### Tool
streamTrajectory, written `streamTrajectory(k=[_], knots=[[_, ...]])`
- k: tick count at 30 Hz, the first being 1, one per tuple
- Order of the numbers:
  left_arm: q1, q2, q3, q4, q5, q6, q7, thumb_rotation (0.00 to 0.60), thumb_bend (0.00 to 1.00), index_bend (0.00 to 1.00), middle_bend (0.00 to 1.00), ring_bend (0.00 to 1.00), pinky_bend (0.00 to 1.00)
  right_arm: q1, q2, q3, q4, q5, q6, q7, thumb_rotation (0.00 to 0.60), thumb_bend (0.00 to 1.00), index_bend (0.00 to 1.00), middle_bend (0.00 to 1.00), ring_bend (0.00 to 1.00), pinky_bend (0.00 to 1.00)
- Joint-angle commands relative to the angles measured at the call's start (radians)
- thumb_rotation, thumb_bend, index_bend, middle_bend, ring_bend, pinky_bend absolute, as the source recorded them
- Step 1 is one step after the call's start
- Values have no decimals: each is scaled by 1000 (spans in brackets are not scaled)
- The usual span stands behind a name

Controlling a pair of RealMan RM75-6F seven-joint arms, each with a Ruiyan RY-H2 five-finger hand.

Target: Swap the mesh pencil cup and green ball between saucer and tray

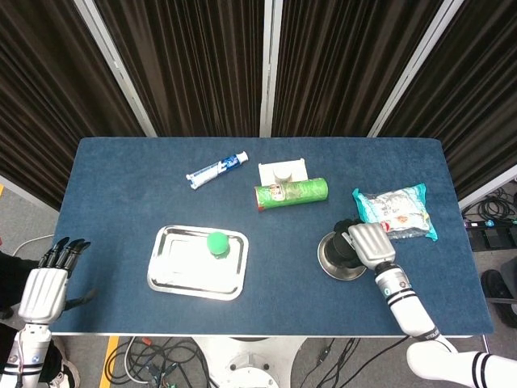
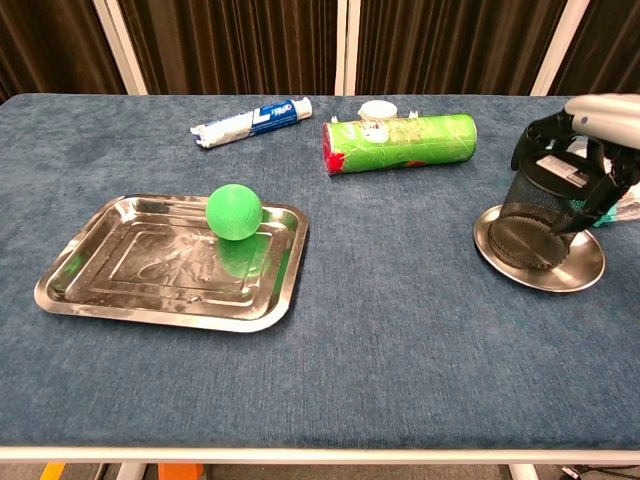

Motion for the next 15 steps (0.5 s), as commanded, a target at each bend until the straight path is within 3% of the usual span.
streamTrajectory(k=[1, 8, 15], knots=[[0, 0, -1, 0, 0, 0, -1, 600, 60, 162, 145, 68, 191, -12, 21, -6, -19, -32, 25, 22, 600, 66, 428, 379, 356, 606], [1, 0, -1, 1, 3, 5, -7, 600, 59, 162, 145, 68, 191, 50, 52, 50, -75, -43, 8, 23, 600, 67, 430, 381, 358, 610], [3, 5, 2, 0, 2, 4, -4, 600, 60, 162, 145, 68, 192, 190, -47, 104, -4, 58, -84, -33, 600, 67, 430, 381, 358, 610]])
